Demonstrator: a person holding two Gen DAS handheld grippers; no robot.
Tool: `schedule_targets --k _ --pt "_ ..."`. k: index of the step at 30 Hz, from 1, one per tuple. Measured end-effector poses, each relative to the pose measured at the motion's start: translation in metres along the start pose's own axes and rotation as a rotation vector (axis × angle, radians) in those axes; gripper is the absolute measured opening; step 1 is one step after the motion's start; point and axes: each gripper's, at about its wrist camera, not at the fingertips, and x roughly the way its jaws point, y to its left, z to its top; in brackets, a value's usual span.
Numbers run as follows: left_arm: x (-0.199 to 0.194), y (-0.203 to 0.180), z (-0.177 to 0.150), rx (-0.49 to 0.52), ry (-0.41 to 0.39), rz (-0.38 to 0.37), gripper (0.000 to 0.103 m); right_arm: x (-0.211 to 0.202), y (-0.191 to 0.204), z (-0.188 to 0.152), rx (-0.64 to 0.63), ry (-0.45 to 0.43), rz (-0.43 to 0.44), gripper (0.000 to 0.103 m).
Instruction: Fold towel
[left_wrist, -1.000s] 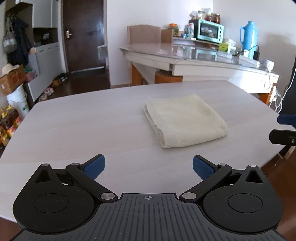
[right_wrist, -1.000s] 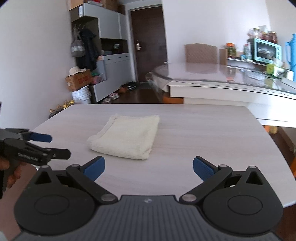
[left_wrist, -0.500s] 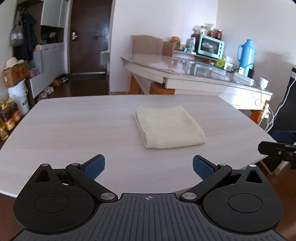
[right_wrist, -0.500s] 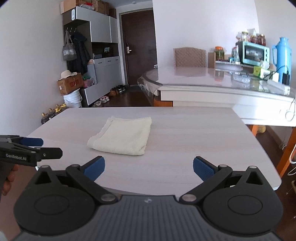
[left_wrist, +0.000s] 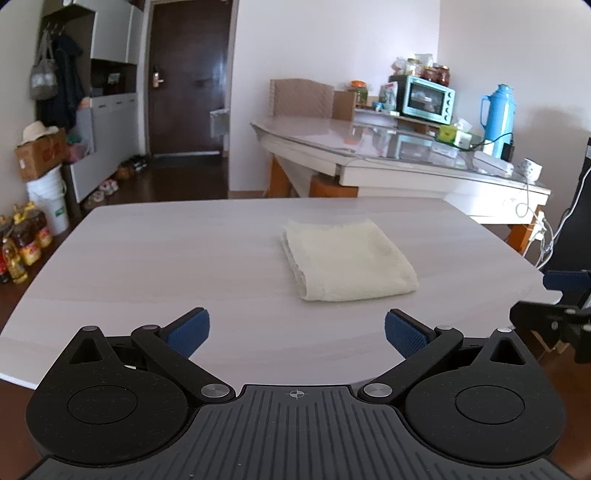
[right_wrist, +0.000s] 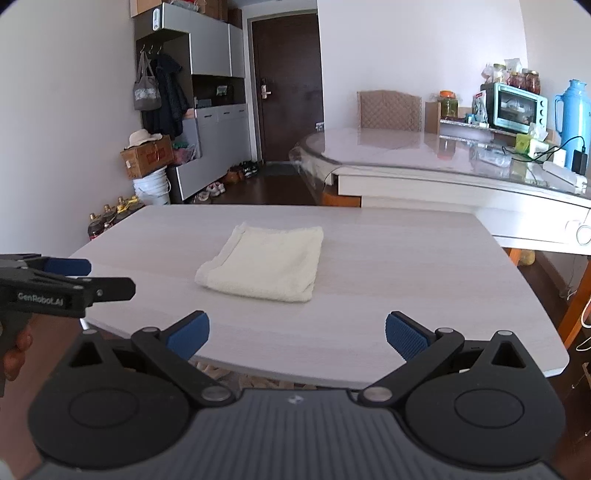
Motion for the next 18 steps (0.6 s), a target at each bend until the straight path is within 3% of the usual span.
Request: schedule_targets --k 18 --pt "0.009 -0.011 -0.008 0.022 0.038 0.019 0.103 0.0 -0.009 -0.012 0.052 0.017 -0.014 0.103"
